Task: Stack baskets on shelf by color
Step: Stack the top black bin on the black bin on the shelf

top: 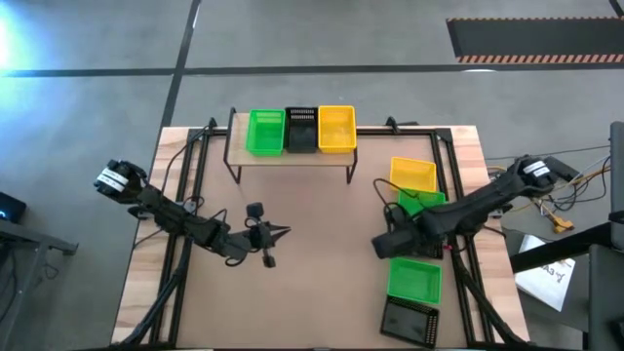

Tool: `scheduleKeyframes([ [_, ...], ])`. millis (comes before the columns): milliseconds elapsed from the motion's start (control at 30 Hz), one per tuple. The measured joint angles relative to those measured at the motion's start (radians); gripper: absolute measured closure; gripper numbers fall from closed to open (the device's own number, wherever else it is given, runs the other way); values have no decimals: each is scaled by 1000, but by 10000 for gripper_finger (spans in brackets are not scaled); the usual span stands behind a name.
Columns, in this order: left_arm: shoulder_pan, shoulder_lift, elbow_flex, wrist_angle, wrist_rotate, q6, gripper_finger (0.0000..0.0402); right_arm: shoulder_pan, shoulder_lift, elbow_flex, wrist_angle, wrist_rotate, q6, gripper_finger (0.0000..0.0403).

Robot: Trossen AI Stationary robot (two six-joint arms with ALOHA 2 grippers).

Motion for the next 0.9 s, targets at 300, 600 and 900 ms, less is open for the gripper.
scheduleKeyframes([
  [300, 0, 0, -24, 0, 0, -1, 396, -41, 190, 59, -20, -91, -88, 239],
  [600, 0, 0, -27, 1, 0, -2, 396, -39, 332, 280, -27, -155, -379, 386],
  [900, -4, 0, -37, 1, 1, -40, 396, -41, 461, 693, -26, -63, -971, 390],
])
